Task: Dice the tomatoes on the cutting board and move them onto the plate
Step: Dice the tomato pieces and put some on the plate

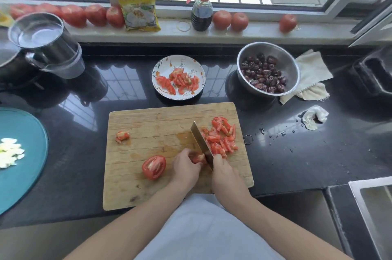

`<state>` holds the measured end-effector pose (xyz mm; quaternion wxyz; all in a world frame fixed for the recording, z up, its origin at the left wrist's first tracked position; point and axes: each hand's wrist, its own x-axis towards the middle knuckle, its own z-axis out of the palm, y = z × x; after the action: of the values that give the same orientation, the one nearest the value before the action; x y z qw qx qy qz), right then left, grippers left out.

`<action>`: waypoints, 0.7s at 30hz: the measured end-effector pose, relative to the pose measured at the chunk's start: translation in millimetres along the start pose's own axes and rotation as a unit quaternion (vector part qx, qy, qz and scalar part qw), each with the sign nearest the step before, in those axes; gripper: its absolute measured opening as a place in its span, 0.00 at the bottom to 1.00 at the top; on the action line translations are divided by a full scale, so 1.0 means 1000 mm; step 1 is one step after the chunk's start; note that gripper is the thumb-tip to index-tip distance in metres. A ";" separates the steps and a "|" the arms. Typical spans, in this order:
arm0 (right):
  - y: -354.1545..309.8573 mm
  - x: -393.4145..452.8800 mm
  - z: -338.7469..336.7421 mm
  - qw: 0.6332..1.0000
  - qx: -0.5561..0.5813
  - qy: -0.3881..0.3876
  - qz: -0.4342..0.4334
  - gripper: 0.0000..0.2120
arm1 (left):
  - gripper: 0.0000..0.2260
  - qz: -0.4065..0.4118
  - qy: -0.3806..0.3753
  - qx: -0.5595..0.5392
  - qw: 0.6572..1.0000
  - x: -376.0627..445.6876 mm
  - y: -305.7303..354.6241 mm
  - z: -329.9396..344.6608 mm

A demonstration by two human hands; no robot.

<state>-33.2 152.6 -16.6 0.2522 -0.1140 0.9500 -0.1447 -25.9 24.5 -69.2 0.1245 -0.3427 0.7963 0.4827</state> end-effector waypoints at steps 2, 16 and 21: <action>0.000 0.001 0.000 1.000 0.002 0.003 0.004 0.09 | 0.15 0.003 0.010 -0.017 1.000 0.000 0.000 0.004; -0.018 0.034 -0.016 0.999 0.048 0.002 -0.016 0.06 | 0.16 0.017 0.058 -0.015 0.998 -0.011 -0.014 -0.004; -0.005 0.007 -0.017 0.999 0.038 0.011 -0.020 0.09 | 0.15 0.010 0.078 -0.019 0.997 -0.012 -0.020 -0.006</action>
<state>-47.0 149.9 -3.5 0.2428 -0.1218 0.9441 -0.1867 -2.6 19.0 -73.7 0.0503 -0.3738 0.7976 0.4707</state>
